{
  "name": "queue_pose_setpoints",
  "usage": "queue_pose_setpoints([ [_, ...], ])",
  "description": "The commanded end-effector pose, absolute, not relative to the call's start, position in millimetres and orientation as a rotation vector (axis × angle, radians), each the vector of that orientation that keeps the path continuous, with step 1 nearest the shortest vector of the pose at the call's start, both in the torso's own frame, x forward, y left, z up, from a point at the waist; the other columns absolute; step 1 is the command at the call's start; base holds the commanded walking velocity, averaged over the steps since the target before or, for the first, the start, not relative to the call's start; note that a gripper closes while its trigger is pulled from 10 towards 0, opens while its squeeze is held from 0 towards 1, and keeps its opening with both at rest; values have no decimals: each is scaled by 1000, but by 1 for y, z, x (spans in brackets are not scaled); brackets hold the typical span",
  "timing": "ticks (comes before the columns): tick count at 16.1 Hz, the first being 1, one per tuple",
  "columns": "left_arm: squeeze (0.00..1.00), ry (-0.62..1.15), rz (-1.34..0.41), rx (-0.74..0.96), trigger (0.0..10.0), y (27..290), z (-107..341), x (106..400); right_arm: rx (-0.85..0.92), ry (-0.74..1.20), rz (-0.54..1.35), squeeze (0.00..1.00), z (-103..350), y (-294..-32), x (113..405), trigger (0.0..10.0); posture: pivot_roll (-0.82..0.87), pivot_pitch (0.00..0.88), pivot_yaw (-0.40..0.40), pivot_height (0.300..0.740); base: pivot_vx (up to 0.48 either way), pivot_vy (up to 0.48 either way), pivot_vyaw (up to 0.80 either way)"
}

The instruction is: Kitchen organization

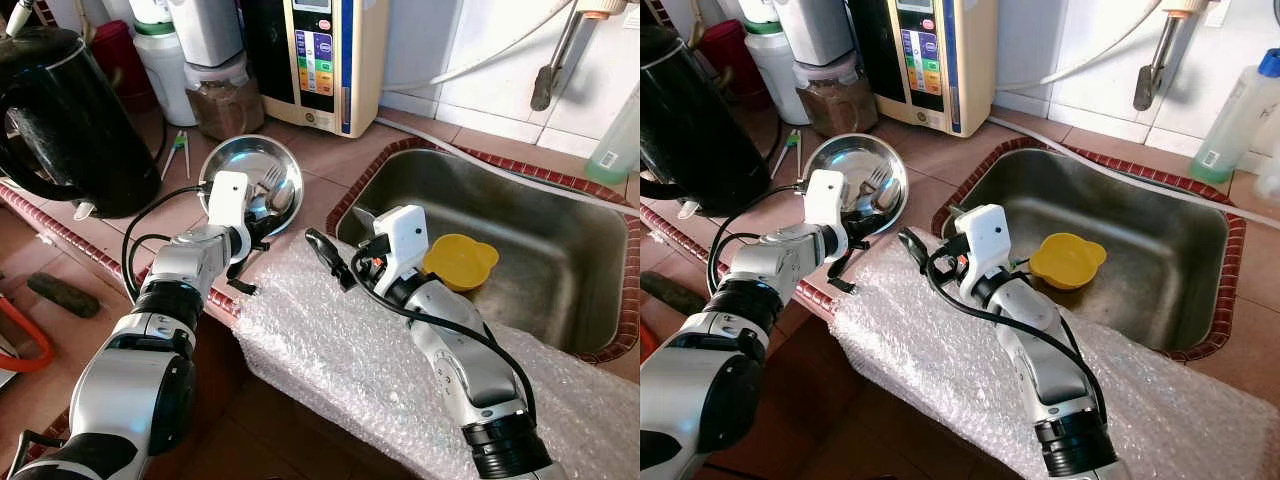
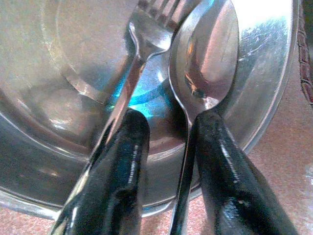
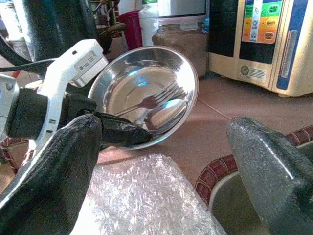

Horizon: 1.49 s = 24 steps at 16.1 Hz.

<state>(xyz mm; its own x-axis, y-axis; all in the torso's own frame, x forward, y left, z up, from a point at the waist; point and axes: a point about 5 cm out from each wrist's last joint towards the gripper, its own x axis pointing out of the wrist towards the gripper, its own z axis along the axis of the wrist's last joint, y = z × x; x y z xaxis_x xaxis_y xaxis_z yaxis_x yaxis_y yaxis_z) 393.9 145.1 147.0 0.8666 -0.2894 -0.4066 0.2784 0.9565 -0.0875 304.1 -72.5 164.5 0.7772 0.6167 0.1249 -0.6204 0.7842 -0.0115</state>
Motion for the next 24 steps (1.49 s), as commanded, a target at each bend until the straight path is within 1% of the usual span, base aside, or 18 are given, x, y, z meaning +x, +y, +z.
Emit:
queue_pose_setpoints([
  [1,0,485,-266,-35,0,155,135,389,33,-130,680,0,168,-71,305,10000,-55,56,109,740,0,0,0],
  [2,0,480,-265,-36,0,155,136,390,29,-129,678,0,168,-70,305,10000,-54,56,110,740,0,0,0],
  [3,0,442,-262,-79,0,154,145,393,26,-127,676,0,167,-70,305,10000,-54,57,110,740,0,0,0],
  [6,0,401,-282,-156,0,148,167,400,26,-125,673,0,166,-70,305,10000,-55,59,109,740,0,0,0],
  [8,0,373,-277,-174,0,149,175,402,23,-124,668,0,166,-71,306,10000,-55,59,107,740,0,0,0],
  [12,0,258,-258,-226,0,148,193,407,19,-126,649,0,166,-73,308,10000,-56,60,105,740,0,0,0],
  [16,0,101,-296,-172,0,138,207,404,22,-133,615,0,167,-76,311,10000,-59,52,96,740,0,0,0],
  [18,0,69,-324,-160,0,131,207,401,19,-133,605,0,167,-78,313,10000,-60,50,91,740,0,0,0],
  [19,0,72,-324,-142,0,129,204,400,18,-132,603,0,167,-79,314,10000,-62,50,89,740,0,0,0],
  [20,0,117,-267,-84,0,137,194,400,18,-132,602,0,167,-80,314,10000,-62,48,87,740,0,0,0],
  [21,0,136,-230,-74,0,143,190,400,18,-131,601,0,167,-80,314,10000,-61,47,86,740,0,0,0],
  [22,0,150,-178,-69,10000,153,187,401,19,-128,602,0,166,-80,314,10000,-60,46,85,740,0,0,0],
  [23,1000,172,-97,-65,10000,170,184,402,18,-122,603,0,164,-79,313,10000,-59,45,85,740,0,0,0],
  [24,1000,180,-74,-55,10000,174,182,402,17,-121,605,0,163,-78,313,10000,-59,45,85,740,0,0,0],
])
